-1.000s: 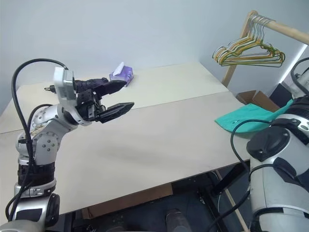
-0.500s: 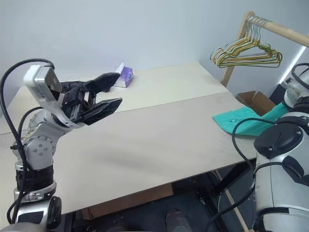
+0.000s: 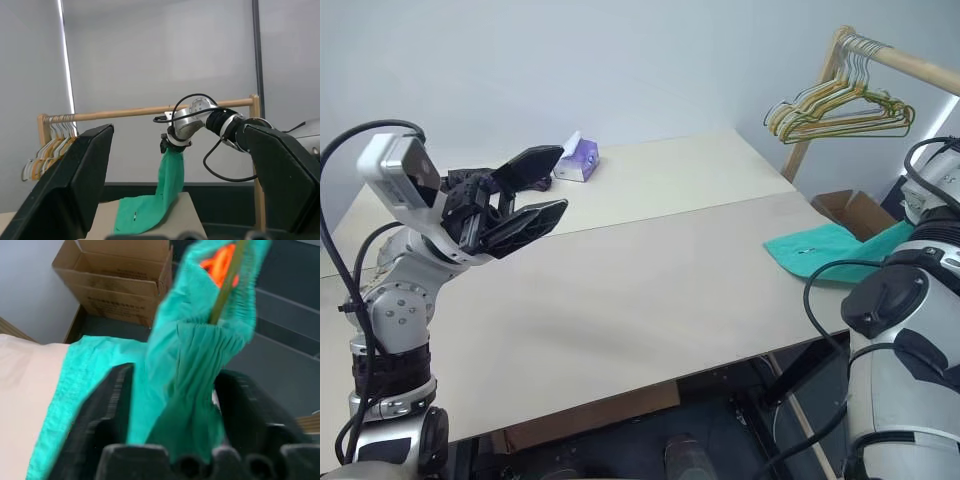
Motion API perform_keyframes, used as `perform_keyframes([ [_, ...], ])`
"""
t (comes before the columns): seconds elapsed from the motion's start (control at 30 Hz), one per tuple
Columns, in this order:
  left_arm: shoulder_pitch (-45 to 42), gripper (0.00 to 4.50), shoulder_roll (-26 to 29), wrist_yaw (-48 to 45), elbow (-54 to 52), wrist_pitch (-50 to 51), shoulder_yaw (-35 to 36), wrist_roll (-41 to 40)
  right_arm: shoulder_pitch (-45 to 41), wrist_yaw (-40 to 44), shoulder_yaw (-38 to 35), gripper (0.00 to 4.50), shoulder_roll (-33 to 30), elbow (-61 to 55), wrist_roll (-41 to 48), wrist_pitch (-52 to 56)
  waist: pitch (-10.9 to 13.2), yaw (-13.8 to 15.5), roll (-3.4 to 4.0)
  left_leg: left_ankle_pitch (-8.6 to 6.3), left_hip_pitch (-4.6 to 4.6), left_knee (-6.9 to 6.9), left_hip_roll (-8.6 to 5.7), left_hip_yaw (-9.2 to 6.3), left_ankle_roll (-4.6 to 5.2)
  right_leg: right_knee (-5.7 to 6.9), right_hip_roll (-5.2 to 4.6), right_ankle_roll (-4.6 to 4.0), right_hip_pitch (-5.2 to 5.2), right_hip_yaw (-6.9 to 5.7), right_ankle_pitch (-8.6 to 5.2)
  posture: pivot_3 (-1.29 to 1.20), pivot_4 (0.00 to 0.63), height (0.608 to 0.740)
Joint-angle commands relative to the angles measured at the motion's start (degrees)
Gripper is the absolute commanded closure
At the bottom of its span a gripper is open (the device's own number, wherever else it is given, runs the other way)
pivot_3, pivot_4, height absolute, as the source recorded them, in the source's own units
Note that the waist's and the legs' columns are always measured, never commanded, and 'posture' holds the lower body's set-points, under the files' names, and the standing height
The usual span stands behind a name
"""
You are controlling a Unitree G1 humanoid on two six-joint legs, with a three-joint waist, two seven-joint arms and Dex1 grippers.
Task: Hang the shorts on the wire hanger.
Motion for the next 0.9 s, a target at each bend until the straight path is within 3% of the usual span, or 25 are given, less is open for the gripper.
perform_keyframes([
  [0.03,-0.72,0.00,0.55,0.35,-0.64,-0.70,0.27,-0.08,-0.50,0.11,3.23,0.17,0.16,-5.13,-0.63,0.03,0.02,0.37,0.03,0.00,0.00,0.00,0.00,0.00,0.00,0.00,0.00,0.01,0.00,0.00,0.00,-0.08,0.000,0.740],
  [0.2,-0.65,0.00,0.74,1.17,-0.15,-0.88,0.05,1.08,1.38,-1.05,9.63,0.04,1.47,-11.64,-4.58,0.54,0.03,0.63,0.07,0.00,-0.03,0.00,-0.02,-0.01,0.00,-0.01,0.00,0.01,-0.01,0.01,0.00,-0.08,0.000,0.740],
  [0.37,0.36,0.00,0.55,4.94,-0.19,-2.12,-0.85,5.63,3.83,-0.74,22.39,0.04,1.21,-18.07,-13.57,0.25,0.02,0.90,0.11,0.00,-0.12,0.00,-0.03,-0.02,0.00,-0.02,-0.01,0.03,-0.08,0.01,-0.01,-0.07,0.000,0.740],
  [0.5,1.80,0.00,1.72,8.20,-0.02,-1.54,-1.90,9.96,5.55,2.32,34.44,0.04,-0.48,-21.36,-22.18,-6.46,0.03,1.02,0.13,0.00,-0.10,0.00,-0.03,-0.02,0.00,-0.01,0.00,0.03,-0.08,0.01,0.00,-0.04,0.000,0.740],
  [0.67,6.40,0.00,4.04,8.84,-1.39,-2.22,-1.04,12.99,9.05,19.38,40.14,0.04,0.71,-29.77,-19.36,-13.77,0.02,1.36,0.15,-0.01,-0.03,-0.05,0.02,-0.01,0.00,0.00,0.04,0.04,-0.08,0.04,0.00,0.00,0.000,0.740],
  [0.9,11.25,0.00,9.46,8.99,-0.59,-2.43,-2.02,19.23,20.91,47.82,43.19,0.04,-0.19,-45.89,-9.48,-16.30,0.04,4.84,0.12,-0.01,-0.08,-0.03,-0.01,-0.03,0.00,-0.03,0.02,0.08,-0.08,-0.01,0.00,0.05,0.000,0.740],
])
